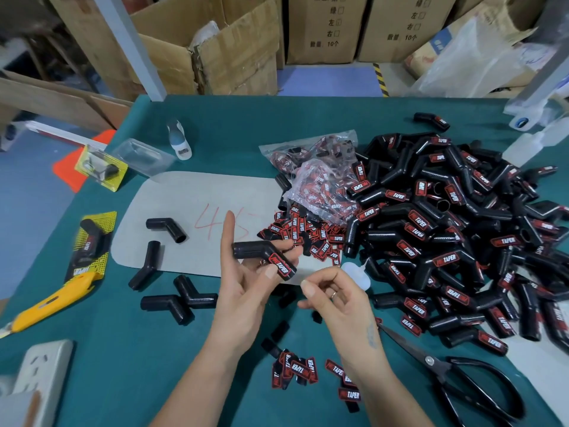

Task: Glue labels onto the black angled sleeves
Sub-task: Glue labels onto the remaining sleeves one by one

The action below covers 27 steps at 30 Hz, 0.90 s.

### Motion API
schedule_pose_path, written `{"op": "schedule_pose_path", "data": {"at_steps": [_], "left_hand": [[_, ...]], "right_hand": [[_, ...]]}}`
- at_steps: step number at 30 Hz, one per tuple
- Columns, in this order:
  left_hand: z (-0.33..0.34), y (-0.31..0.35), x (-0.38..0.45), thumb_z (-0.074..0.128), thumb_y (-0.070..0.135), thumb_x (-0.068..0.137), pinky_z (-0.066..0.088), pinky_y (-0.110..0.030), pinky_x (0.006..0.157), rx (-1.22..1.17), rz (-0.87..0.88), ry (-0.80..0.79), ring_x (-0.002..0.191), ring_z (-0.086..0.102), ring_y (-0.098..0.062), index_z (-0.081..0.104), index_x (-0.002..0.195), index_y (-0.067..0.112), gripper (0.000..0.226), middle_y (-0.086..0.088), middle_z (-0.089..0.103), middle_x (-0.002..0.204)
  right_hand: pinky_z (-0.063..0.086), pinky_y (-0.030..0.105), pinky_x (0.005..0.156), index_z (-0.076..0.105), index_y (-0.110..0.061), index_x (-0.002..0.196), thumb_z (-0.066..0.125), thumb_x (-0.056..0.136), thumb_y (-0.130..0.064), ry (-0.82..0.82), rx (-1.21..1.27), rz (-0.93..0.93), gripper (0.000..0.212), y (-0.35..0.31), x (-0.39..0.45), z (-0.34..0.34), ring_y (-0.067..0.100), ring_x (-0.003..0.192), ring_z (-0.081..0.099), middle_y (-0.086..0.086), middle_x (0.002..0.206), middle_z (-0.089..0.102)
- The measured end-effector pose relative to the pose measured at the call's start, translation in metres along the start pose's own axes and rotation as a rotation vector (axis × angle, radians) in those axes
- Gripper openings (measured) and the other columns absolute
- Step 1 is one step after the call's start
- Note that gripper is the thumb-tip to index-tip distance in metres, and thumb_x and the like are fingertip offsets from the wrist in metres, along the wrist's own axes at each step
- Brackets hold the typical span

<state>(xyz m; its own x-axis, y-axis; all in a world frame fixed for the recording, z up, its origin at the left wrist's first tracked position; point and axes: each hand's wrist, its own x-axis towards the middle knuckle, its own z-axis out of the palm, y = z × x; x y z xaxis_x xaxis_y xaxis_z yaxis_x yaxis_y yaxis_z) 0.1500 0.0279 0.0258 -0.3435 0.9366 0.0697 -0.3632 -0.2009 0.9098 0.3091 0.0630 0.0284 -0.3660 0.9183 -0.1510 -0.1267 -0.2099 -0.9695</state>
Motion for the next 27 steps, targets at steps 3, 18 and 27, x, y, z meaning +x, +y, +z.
{"op": "schedule_pose_path", "data": {"at_steps": [3,18,27], "left_hand": [[0.006,-0.003,-0.001,0.07,0.012,0.1,0.052,-0.041,0.107,-0.087,-0.003,0.035,0.132,0.061,-0.041,0.028,0.157,0.058,0.084,-0.024,0.065,0.137],[0.014,-0.001,-0.01,0.082,0.015,0.09,0.056,-0.038,0.098,-0.104,-0.128,-0.022,0.126,0.066,-0.039,0.062,0.133,0.023,0.048,-0.021,0.067,0.136],[0.012,0.004,-0.007,0.081,0.022,0.082,0.061,-0.035,0.089,0.104,-0.107,0.029,0.112,0.074,-0.03,0.074,0.112,0.027,0.031,-0.013,0.076,0.12]], "right_hand": [[0.057,0.023,0.079,0.077,-0.029,0.095,0.072,0.091,-0.028,0.006,0.03,0.04,0.007,0.003,-0.001,0.004,0.013,0.08,0.071,-0.012,0.084,0.069],[0.052,0.023,0.07,0.083,-0.016,0.094,0.085,0.078,-0.039,0.085,0.132,-0.081,0.028,0.005,0.0,0.007,0.012,0.076,0.059,0.007,0.088,0.063],[0.051,0.024,0.071,0.083,-0.017,0.089,0.082,0.079,-0.027,0.106,0.087,-0.072,0.014,0.003,0.001,0.004,0.017,0.072,0.061,0.016,0.09,0.065]]}}
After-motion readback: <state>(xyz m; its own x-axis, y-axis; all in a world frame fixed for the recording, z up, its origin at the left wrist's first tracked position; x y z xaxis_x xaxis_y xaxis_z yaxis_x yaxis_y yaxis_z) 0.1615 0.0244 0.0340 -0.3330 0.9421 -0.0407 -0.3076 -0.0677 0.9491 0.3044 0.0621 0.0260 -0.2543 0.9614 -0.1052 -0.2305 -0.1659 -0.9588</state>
